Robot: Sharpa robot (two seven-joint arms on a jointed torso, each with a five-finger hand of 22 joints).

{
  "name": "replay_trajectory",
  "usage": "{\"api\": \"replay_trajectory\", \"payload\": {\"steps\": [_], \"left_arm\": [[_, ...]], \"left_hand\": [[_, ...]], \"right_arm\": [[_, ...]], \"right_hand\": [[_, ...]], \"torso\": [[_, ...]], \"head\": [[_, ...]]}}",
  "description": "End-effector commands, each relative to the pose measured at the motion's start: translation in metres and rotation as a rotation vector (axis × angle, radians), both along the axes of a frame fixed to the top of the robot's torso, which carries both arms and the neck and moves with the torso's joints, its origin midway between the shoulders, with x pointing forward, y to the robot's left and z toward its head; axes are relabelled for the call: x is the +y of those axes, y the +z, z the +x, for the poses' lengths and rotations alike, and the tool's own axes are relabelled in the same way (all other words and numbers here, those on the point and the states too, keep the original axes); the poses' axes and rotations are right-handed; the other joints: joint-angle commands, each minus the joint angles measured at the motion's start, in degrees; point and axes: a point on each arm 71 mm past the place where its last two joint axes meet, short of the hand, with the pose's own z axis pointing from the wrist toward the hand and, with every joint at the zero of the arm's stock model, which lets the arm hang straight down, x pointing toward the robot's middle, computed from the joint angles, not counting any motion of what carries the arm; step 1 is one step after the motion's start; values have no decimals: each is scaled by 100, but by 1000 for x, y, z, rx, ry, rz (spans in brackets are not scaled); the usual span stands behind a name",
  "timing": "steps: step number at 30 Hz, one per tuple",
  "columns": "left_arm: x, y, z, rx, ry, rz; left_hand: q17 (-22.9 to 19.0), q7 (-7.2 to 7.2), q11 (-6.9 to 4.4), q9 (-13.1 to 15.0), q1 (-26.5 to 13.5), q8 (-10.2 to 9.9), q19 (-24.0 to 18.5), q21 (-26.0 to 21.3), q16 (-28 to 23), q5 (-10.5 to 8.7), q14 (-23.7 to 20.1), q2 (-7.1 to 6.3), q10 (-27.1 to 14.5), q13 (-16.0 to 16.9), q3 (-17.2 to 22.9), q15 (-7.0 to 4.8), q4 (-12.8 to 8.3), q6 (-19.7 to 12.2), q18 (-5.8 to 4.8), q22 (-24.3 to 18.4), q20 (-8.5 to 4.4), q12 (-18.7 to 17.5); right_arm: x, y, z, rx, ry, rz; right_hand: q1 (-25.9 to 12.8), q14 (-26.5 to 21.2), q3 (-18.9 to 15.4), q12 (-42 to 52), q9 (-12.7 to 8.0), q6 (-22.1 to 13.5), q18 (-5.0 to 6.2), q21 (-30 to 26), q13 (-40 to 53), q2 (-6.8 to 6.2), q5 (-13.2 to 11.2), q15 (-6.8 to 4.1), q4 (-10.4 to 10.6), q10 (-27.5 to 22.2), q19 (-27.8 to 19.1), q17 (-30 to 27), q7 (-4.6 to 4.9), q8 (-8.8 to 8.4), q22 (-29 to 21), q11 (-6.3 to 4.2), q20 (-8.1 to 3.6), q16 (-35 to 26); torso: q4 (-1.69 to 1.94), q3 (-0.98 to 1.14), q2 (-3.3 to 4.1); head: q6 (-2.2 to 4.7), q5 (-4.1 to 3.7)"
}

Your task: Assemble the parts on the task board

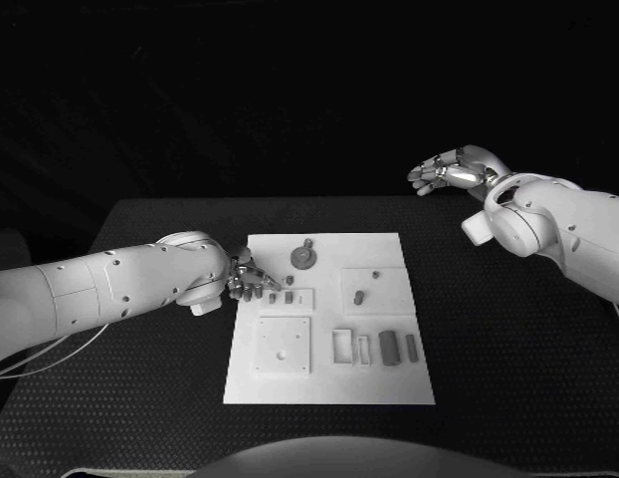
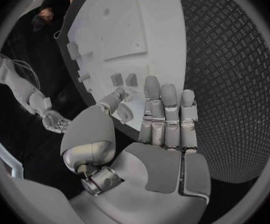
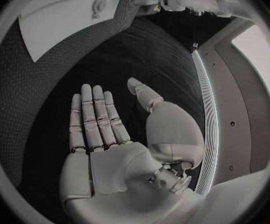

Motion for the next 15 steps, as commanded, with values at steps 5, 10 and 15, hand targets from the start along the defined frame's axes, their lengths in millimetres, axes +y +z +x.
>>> {"api": "replay_trajectory", "payload": {"steps": [5,10,15], "left_arm": [[-10,10,5,-135,55,-242],[-9,17,9,-247,62,-296],[-9,25,12,-359,21,-299]], "left_hand": [[-94,145,122,-180,265,-250,-124,-74,-158,-22,-95,-110,-141,-82,-32,128,-207,-410,-88,-10,-516,-193],[-116,172,151,-224,658,-266,-197,-125,-186,-16,-149,-96,-198,-92,5,173,-473,-448,-88,-14,-458,-246],[-150,224,226,-278,1562,-221,-255,-153,-229,145,-249,203,-428,-135,113,251,-1123,-390,-88,3,-351,-387]], "right_arm": [[1,0,0,-7,14,-2],[1,0,-1,-7,14,-2],[1,0,-1,-7,14,-2]], "right_hand": [[-13,-16,-18,-33,-10,-24,-9,-38,-1,-9,-17,37,-6,-6,-38,-7,4,24,7,7,14,-41],[-12,-16,-18,-33,-10,-24,-9,-38,-1,-8,-17,37,-6,-6,-38,-8,5,24,8,7,14,-42],[1,-14,-11,-34,-12,-24,-8,-39,-1,-2,-18,36,-10,-5,-38,-8,4,26,10,6,12,-43]], "torso": [[-5,0,5],[3,1,2],[3,2,-1]], "head": [[8,-24],[23,-26],[46,-20]]}}
